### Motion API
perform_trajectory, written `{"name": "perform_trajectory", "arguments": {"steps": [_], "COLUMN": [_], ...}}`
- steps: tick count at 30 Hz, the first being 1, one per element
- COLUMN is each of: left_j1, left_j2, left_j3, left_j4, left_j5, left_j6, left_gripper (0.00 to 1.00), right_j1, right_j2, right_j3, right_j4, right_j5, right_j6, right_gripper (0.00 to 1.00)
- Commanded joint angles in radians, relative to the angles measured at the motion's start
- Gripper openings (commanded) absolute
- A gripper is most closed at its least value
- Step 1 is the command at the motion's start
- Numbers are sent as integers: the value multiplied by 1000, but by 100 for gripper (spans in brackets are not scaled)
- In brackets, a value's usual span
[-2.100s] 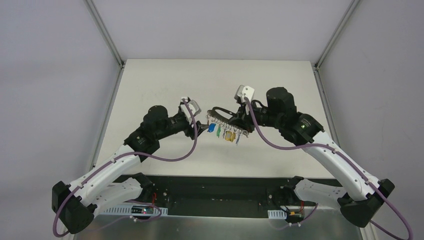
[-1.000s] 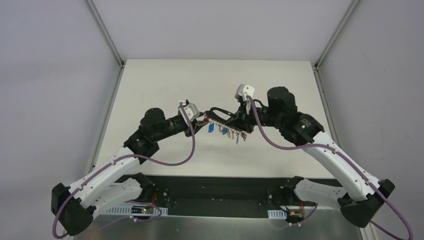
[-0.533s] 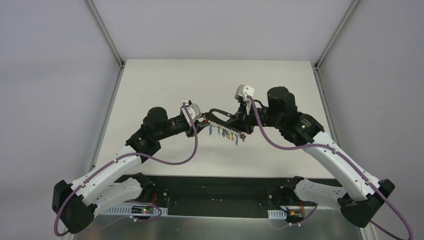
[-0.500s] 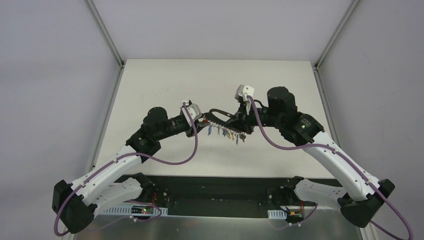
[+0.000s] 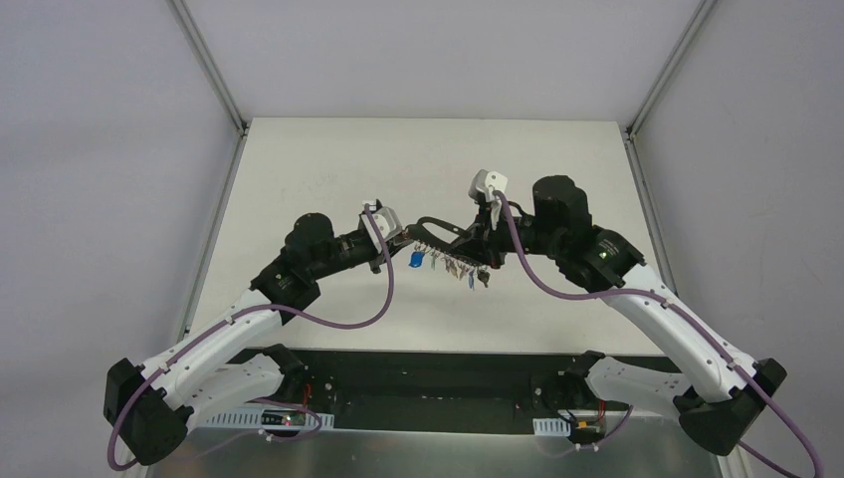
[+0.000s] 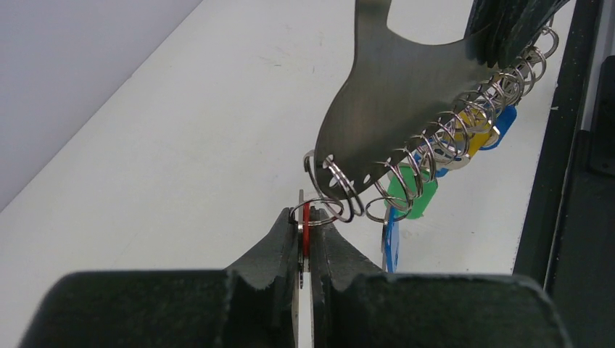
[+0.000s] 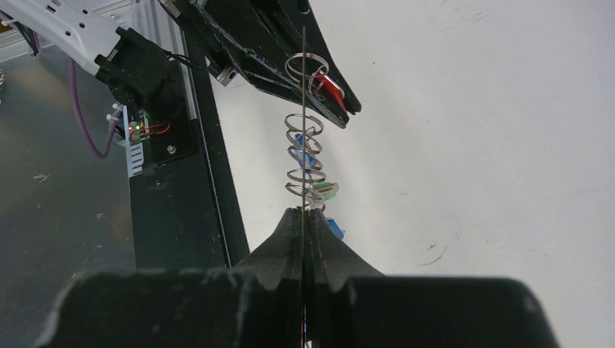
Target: Remove the keys from the keyring
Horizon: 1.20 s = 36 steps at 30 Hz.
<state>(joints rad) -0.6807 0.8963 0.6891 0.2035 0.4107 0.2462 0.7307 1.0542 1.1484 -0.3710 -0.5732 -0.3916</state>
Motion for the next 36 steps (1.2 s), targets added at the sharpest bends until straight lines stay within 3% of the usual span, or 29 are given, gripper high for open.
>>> {"name": "perform_trajectory", "arguments": {"steps": [1,12,16,19,24,30,36], "left_j1": [-3,-3,-3,-3,-3,-3,-3], "left_j2": [-7,0,19,40,72,91,127], "left_j3": [34,49,64,86,117,132,168], "left_j4": [14,-48,-83,-130,-175,-195,-246], "left_j5": [-29,-80,-47,6,65,109,115], "left_j6": [3,26,36,53,61,49,10], "left_gripper": [0,0,0,0,0,0,0], "right_j1": [1,-1,1,-1,-1,-1,5], "right_j2": [-60,-145,-149,-154,-190,-199,-123], "right_j3": [-24,-257,-322,-366,-412,-415,-431], "right_j4": [99,244,291,304,317,364,571], "right_j5": [55,270,315,329,312,105,-61], "right_j6": [39,150,185,197,147,98,98], "right_gripper": [0,2,34,42,43,37,29]}}
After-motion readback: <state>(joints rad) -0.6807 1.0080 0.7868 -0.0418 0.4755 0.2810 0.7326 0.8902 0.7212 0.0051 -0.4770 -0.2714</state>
